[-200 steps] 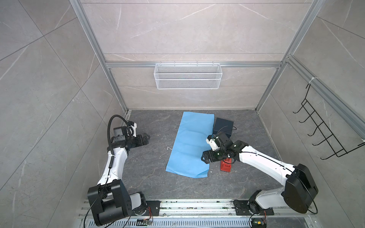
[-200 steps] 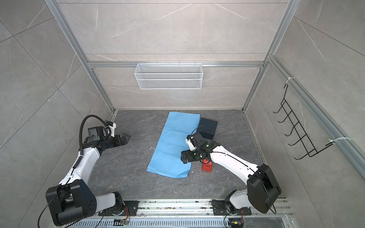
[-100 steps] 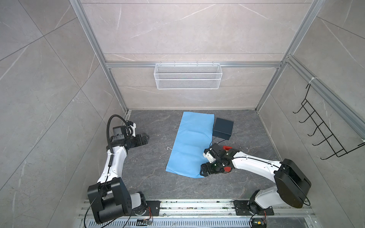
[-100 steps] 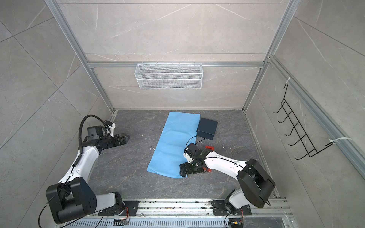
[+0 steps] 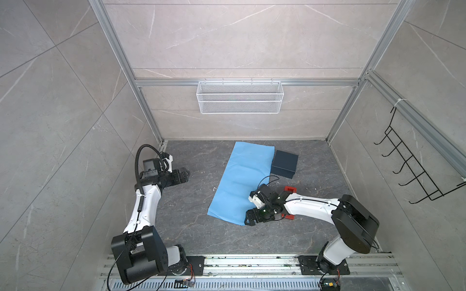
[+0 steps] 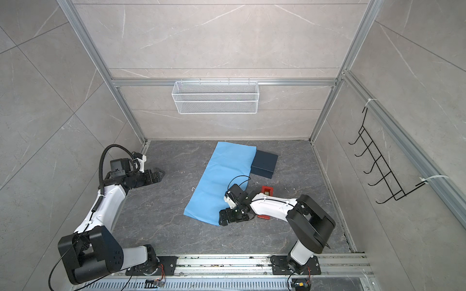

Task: Wrap a gift box in wrapping paper
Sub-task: Rotate the wrapping paper at the center of the table.

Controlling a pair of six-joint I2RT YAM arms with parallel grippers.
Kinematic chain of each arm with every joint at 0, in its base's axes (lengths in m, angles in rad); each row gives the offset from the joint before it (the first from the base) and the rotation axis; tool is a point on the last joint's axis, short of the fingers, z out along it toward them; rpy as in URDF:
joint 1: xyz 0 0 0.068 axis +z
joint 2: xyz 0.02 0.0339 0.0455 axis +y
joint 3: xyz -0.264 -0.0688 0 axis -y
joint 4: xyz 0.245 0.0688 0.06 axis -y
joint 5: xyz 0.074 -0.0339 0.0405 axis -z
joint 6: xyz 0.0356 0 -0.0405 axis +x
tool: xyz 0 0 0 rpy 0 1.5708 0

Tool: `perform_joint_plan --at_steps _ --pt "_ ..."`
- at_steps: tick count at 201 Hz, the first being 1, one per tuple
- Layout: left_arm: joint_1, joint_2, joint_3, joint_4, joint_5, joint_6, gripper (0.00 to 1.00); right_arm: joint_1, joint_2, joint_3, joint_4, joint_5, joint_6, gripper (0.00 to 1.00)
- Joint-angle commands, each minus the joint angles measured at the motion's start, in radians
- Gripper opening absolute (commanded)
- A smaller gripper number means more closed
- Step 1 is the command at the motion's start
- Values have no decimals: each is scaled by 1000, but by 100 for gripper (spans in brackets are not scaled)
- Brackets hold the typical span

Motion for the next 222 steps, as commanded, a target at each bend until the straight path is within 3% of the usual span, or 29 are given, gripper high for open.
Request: perform_joint_plan --at_steps 1,67,101,127,174,222 --pt "6 -3 38 -13 14 -4 100 25 119 93 22 -17 -2 93" --pt "7 -4 61 -34 0 9 100 72 437 540 7 -121 -56 93" --pt "-3 -6 83 -37 3 21 100 73 474 659 -23 -133 -79 93" --pt "-66 27 151 -89 -48 84 100 73 395 590 -2 -131 -89 93" --pt "-288 153 351 -183 -198 206 100 62 163 396 -67 -12 -127 95" --pt "-541 465 628 -260 -363 211 100 -13 -89 222 -135 146 -118 97"
